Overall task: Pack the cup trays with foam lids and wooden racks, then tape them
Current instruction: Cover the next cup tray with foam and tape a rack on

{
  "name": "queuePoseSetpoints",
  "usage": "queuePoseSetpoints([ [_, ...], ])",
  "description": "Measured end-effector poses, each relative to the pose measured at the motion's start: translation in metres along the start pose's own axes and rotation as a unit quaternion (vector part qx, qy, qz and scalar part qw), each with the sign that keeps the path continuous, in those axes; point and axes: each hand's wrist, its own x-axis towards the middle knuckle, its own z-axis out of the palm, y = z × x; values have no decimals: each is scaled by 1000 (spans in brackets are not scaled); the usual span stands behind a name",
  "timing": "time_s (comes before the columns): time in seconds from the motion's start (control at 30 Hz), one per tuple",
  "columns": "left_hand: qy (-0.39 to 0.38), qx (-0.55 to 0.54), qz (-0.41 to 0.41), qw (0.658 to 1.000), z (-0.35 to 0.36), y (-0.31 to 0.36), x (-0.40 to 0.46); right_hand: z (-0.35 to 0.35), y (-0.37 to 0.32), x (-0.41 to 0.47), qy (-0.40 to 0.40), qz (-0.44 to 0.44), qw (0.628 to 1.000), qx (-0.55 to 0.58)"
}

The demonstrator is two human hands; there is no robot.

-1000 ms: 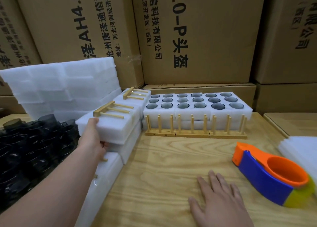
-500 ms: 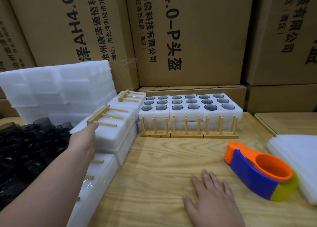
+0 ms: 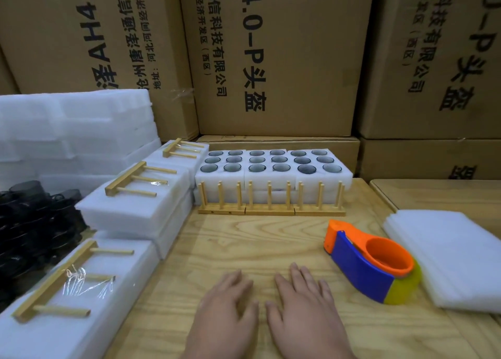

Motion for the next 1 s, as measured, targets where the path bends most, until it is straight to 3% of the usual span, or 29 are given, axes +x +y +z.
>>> queuePoseSetpoints([
  [0.17,-93,177,21,979,18,3,18,1,2,-6,-9,-17,1000,7],
  [0.4,-99,211,37,972,20,5,26,-30,14,6,-30,-35,992,116],
  [0.6,-81,203,40,975,21,5,23,-110,24,55,51,1,963,265],
  [0.77,-67,194,35,978,23,3,23,-158,65,129,180,65,944,268],
  [1.0,-59,184,29,981,22,9,27,-171,130,197,240,203,900,304],
])
